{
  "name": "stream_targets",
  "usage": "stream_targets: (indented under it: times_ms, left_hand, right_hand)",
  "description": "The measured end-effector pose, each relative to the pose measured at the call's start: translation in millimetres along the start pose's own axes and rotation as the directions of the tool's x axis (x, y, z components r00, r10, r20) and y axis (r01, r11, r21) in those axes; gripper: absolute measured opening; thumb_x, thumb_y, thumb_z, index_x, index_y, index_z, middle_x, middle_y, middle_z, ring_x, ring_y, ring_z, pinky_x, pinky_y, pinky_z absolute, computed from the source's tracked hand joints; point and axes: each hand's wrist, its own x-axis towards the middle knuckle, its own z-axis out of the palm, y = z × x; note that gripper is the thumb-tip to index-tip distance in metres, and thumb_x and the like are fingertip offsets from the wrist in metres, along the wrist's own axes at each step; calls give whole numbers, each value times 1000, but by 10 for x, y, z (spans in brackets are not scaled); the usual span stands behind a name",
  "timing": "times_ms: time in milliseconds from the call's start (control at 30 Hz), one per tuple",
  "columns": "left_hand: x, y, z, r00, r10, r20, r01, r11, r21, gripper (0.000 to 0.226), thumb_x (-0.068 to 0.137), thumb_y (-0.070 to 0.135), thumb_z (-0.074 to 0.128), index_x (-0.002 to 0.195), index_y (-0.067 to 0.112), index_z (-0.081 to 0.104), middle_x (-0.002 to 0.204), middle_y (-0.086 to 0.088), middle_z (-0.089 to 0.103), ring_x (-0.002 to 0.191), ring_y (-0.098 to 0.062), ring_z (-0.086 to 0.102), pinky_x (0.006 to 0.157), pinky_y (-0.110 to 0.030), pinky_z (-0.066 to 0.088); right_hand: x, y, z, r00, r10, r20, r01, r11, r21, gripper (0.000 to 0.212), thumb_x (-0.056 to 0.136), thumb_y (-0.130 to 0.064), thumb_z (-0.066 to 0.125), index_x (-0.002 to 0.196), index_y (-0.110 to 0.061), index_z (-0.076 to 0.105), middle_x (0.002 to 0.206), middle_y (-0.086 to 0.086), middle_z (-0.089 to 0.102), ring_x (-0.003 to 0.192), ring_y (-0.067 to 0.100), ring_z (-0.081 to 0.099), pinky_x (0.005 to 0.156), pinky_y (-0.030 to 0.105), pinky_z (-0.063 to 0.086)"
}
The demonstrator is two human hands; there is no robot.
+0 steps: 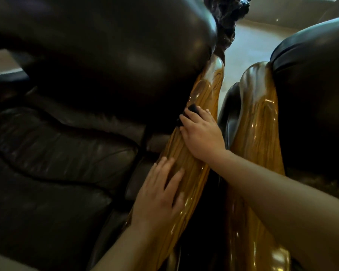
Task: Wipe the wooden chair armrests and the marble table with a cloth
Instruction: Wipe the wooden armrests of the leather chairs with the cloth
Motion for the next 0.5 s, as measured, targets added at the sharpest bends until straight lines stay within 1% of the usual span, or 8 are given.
stream_targets:
  times_ms: [100,167,233,300,367,400,467,500]
  left_hand:
    - [-639,-193,75,997,79,20,-79,996,29,61,90,39,54,147,21,41,160,-10,25,150,-26,20,119,-46,22]
    - [-833,-283,130,997,60,58,-64,996,70,67,90,41,54,151,21,34,162,-10,20,150,-27,18,118,-46,21]
    - [-866,-290,150,996,28,85,-36,995,92,69,93,44,48,154,22,26,164,-8,15,151,-25,14,120,-44,16]
    - [-865,-265,146,995,12,95,-21,996,90,67,95,46,42,155,24,21,165,-5,13,151,-24,12,121,-43,10]
    - [-861,-268,166,995,16,94,-22,997,70,66,95,46,41,155,25,21,164,-5,14,151,-24,12,122,-42,8]
    - [-867,-273,171,995,14,95,-19,998,56,67,94,45,43,155,26,22,164,-6,15,151,-24,12,122,-43,8]
    - [-878,-276,160,995,5,95,-9,999,48,70,92,44,47,155,26,22,164,-6,15,152,-24,11,122,-43,9]
    - [-876,-271,150,995,4,103,-10,998,54,70,92,44,47,155,26,22,164,-6,15,152,-24,10,122,-43,9]
  right_hand:
    - [-424,-306,74,999,-46,-17,46,998,-34,44,102,-41,37,141,-25,52,153,2,46,149,30,26,121,52,17]
    - [-733,-515,148,994,-108,14,108,994,-33,45,103,-41,35,142,-25,49,155,2,43,151,29,22,122,53,16]
    - [-990,-650,226,979,-192,63,194,980,-35,45,104,-41,34,144,-24,47,157,2,40,152,29,18,122,52,14]
    - [-1024,-635,189,948,-292,128,301,952,-60,46,104,-42,35,145,-25,45,158,0,38,153,28,16,123,51,13]
    - [-865,-507,85,925,-341,170,360,928,-96,49,101,-44,34,146,-26,44,157,-1,39,152,28,19,123,51,16]
    - [-749,-439,35,934,-314,169,333,937,-105,50,100,-45,34,146,-26,44,157,-1,39,151,27,20,122,51,17]
    - [-531,-346,-34,982,-146,118,157,984,-90,50,101,-43,33,147,-25,44,158,1,38,152,27,20,123,51,16]
    - [-475,-349,-40,995,-56,80,62,995,-77,50,103,-42,34,147,-23,44,159,2,38,152,28,19,123,50,16]
